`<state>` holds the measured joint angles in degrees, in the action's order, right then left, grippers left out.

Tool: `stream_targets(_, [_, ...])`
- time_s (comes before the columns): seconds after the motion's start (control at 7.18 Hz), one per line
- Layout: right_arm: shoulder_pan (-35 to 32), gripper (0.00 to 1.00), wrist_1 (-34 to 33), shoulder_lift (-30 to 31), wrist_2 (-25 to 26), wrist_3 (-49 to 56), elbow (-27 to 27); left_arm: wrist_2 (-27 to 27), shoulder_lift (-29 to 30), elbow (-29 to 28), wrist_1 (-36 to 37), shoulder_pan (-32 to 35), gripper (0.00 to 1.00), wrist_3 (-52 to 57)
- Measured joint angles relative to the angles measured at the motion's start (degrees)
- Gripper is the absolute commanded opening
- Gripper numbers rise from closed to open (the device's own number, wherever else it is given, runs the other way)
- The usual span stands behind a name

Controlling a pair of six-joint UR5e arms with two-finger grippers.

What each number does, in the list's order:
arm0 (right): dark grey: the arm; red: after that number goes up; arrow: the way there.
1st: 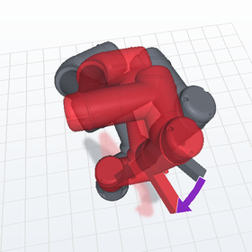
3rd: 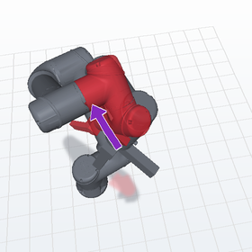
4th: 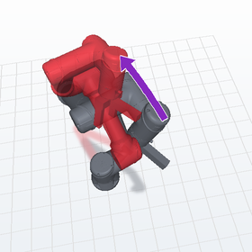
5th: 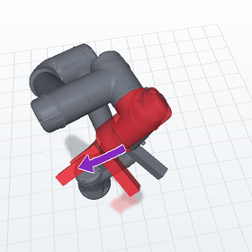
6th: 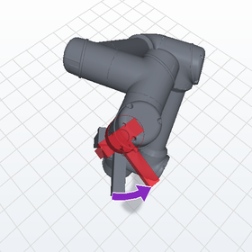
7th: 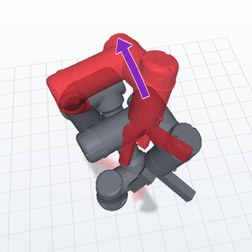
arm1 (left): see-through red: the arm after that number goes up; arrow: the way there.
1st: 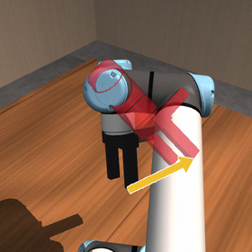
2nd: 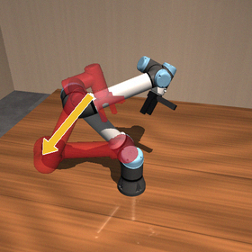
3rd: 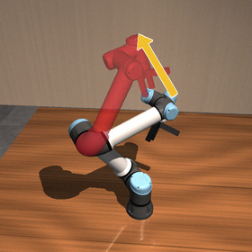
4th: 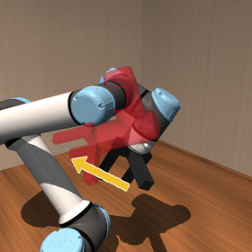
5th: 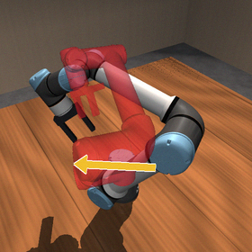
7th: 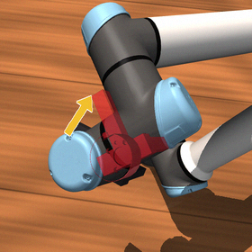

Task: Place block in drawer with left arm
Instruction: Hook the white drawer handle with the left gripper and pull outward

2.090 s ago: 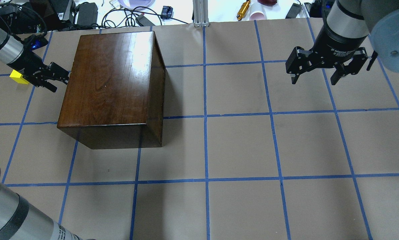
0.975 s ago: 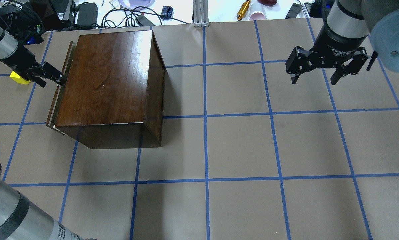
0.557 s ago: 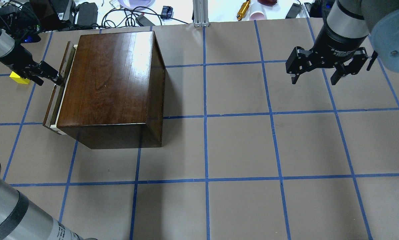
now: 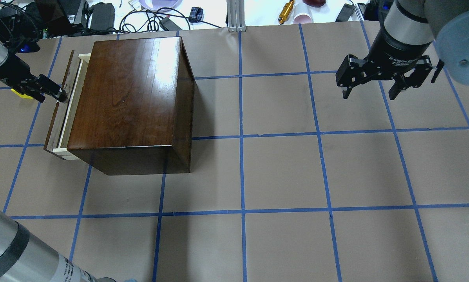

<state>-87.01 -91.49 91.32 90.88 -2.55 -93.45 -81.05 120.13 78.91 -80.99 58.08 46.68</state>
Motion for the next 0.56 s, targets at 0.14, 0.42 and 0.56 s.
stream_targets(0.14, [0.01, 1.0, 0.0, 0.0, 0.0, 0.0, -0.01, 0.0, 0.11, -0.23, -0.08, -0.48, 0.98, 0.82])
stream_targets(0.42, [0.02, 1.0, 0.0, 0.0, 0.0, 0.0, 0.0, 0.0, 0.84, -1.94, -0.8, -0.84, 0.98, 2.18])
stream_targets(0.56, [0.01, 1.0, 0.0, 0.0, 0.0, 0.0, 0.02, -0.06, 1.36, -2.93, -1.05, -0.9, 0.98, 2.73])
